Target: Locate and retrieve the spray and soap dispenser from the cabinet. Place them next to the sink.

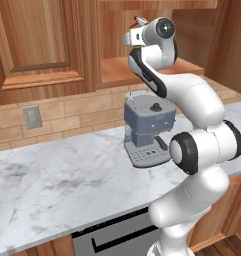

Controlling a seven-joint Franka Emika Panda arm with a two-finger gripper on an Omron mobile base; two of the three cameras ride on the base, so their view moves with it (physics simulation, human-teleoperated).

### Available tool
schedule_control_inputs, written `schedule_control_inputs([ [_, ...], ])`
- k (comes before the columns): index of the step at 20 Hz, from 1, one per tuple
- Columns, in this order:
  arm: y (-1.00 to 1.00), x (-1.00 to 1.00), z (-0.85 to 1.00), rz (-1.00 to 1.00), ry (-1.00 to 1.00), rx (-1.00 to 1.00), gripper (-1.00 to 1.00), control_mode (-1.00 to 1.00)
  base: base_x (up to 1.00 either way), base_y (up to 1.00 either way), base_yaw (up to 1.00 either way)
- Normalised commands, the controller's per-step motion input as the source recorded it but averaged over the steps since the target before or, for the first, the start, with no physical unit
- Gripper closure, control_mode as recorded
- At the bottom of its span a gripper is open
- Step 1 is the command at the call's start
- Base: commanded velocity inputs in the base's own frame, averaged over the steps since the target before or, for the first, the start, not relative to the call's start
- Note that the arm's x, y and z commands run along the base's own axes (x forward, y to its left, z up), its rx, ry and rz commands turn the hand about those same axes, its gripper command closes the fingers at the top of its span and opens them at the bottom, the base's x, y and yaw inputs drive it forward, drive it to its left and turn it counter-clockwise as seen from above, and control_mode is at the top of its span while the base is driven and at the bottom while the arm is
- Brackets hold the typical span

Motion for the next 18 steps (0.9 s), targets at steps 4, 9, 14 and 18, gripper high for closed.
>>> schedule_control_inputs([
  [4,0.0,-0.12,0.0,0.0,0.0,0.0,1.0,-1.0,0.0,0.0,0.0],
  [9,0.0,-0.27,0.0,0.0,0.0,0.0,1.0,-1.0,0.0,0.0,0.0],
  [14,0.0,-0.41,0.0,0.0,0.0,0.0,1.0,-1.0,0.0,0.0,0.0],
  [18,0.0,-0.63,0.0,0.0,0.0,0.0,1.0,-1.0,0.0,0.0,0.0],
])
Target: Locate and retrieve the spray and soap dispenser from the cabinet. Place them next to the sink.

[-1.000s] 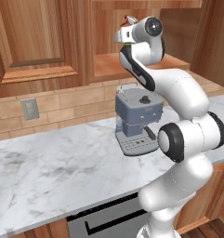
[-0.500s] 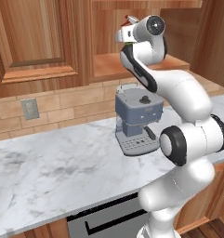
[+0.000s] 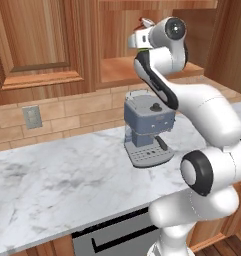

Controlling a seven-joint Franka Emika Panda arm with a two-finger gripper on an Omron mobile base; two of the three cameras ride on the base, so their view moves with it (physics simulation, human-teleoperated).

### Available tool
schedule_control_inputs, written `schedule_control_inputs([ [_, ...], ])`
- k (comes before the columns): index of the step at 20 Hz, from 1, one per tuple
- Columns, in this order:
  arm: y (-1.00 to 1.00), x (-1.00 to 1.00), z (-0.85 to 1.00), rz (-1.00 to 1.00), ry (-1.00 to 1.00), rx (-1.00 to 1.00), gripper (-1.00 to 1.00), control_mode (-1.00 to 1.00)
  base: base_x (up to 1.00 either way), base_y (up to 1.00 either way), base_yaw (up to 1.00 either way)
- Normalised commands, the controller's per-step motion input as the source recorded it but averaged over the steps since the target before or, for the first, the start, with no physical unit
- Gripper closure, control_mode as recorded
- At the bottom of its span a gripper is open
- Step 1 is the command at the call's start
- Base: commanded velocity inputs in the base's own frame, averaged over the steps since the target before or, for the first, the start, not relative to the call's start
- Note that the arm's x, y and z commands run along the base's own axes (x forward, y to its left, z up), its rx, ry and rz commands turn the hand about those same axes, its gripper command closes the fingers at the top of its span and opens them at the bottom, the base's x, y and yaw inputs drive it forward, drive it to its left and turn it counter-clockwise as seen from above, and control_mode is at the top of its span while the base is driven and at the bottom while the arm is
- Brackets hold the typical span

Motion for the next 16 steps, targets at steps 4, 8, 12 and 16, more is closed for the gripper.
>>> schedule_control_inputs([
  [4,0.0,-0.8,0.0,0.0,-0.01,0.0,1.0,-1.0,0.0,0.0,0.0],
  [8,-0.01,-0.88,0.0,0.0,-0.02,0.0,1.0,-1.0,0.0,0.0,0.0],
  [12,-0.03,-0.98,0.0,0.0,-0.03,0.01,1.0,-1.0,0.0,0.0,0.0],
  [16,-0.05,-1.0,0.0,0.0,-0.05,0.02,1.0,-1.0,0.0,0.0,0.0],
])
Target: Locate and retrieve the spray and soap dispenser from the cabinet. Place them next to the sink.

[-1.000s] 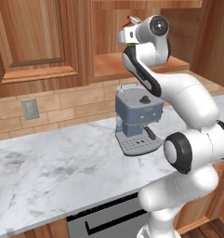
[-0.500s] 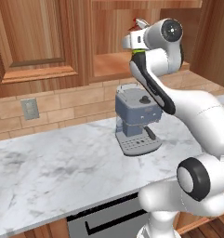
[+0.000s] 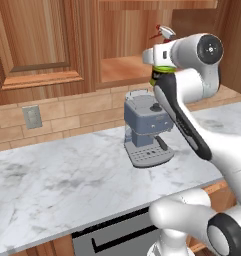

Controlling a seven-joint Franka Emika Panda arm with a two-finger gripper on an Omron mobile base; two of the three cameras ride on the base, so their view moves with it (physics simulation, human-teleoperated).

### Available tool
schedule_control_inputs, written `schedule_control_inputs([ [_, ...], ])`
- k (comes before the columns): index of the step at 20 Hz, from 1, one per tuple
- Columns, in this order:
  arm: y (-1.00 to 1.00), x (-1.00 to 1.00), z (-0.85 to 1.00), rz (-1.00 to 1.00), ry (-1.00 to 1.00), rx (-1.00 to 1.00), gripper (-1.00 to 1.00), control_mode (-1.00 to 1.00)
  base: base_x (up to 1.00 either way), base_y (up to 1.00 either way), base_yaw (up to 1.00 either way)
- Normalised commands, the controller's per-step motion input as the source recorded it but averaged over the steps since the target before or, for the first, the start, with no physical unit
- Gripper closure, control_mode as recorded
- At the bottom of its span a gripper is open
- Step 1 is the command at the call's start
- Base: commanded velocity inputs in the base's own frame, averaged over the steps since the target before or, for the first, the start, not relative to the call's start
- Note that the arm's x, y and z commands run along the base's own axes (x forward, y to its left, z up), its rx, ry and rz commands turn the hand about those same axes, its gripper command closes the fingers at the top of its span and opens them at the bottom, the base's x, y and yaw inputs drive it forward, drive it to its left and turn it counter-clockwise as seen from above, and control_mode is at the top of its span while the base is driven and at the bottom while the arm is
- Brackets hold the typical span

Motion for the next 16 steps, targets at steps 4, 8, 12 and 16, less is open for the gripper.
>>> schedule_control_inputs([
  [4,-0.06,-1.0,0.0,0.0,-0.05,0.03,1.0,-1.0,0.0,0.0,0.0],
  [8,-0.06,-1.0,0.0,0.0,-0.05,0.02,1.0,-1.0,0.0,0.0,0.0],
  [12,-0.03,-0.87,-0.02,-0.01,0.0,0.0,1.0,-1.0,0.0,0.0,0.0],
  [16,0.0,-0.55,-0.14,-0.01,0.0,0.0,1.0,-1.0,0.0,0.0,0.0],
])
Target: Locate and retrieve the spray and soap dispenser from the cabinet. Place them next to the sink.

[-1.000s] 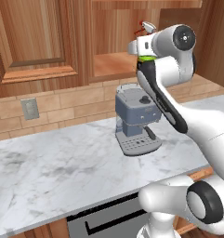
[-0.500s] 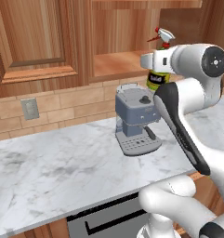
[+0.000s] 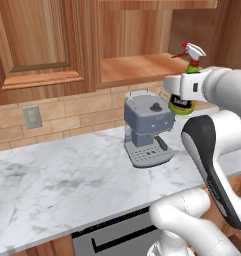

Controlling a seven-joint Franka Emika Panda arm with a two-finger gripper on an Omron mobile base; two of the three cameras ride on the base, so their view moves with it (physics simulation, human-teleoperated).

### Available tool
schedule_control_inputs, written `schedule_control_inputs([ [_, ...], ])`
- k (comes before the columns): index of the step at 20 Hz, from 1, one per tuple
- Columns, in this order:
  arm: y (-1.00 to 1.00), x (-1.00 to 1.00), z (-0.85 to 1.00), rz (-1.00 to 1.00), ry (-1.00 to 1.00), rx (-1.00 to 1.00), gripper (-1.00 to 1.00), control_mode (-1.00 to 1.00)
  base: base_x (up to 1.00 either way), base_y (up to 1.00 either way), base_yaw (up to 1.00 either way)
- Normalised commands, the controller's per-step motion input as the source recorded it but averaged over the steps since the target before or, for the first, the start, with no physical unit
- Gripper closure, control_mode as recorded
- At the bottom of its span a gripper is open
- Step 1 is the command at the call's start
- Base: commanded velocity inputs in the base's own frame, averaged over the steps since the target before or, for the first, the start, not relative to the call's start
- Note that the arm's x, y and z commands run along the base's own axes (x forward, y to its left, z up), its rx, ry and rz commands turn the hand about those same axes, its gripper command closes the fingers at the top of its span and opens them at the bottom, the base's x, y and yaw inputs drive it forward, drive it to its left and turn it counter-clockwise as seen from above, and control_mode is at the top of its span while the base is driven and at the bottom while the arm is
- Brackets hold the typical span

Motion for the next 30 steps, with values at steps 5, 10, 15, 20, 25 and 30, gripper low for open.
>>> schedule_control_inputs([
  [5,0.0,-0.25,-0.14,0.0,-0.04,0.02,1.0,-1.0,0.0,0.0,0.0],
  [10,0.0,-0.19,-0.07,0.0,0.0,0.0,1.0,-1.0,0.0,0.0,0.0],
  [15,0.0,-0.12,-0.05,0.0,0.0,0.0,1.0,-1.0,0.0,0.0,0.0],
  [20,0.0,0.0,0.0,0.0,0.0,0.0,1.0,-1.0,0.0,0.0,0.0],
  [25,0.0,-0.01,0.0,0.0,0.0,0.0,1.0,-1.0,0.0,0.0,0.0],
  [30,0.0,0.0,0.0,0.0,0.0,0.0,1.0,1.0,-0.27,-0.04,0.0],
])
